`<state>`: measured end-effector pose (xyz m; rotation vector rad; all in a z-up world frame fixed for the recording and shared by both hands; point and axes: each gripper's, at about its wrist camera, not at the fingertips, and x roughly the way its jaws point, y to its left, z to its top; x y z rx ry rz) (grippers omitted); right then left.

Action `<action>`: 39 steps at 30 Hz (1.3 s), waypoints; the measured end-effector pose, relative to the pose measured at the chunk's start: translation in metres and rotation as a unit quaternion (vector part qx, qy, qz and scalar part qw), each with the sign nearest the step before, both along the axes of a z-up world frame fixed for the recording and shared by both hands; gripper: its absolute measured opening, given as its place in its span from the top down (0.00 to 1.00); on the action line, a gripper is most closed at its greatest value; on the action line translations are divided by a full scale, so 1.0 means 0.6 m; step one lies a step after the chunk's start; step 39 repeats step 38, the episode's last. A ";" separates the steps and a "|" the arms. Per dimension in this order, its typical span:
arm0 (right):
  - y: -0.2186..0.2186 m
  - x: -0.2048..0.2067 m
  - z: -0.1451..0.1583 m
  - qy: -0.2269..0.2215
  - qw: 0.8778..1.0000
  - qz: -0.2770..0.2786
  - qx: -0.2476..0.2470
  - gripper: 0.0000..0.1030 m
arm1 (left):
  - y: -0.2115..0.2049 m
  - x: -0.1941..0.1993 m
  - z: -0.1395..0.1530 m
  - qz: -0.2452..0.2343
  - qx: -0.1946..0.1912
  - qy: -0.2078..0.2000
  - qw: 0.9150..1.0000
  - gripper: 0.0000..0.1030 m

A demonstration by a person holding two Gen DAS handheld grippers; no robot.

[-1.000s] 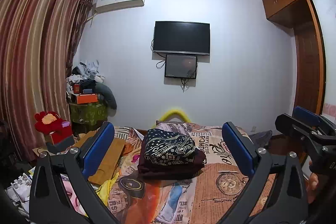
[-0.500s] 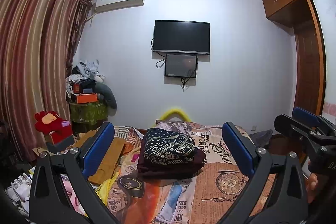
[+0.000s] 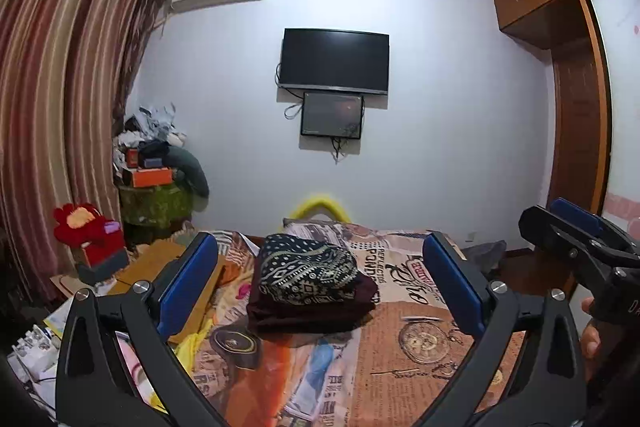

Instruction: Fold large clothes

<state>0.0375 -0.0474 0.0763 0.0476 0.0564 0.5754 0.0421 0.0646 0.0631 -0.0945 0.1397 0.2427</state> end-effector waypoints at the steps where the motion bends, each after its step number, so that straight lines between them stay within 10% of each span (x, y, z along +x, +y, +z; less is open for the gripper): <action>1: 0.000 0.000 0.000 0.000 1.000 0.000 0.001 0.01 | -0.001 0.001 -0.001 0.000 -0.001 0.000 1.000 0.01; 39: 0.004 0.009 -0.004 0.009 1.000 -0.011 -0.002 0.00 | -0.006 0.009 -0.005 -0.006 -0.003 0.013 1.000 0.01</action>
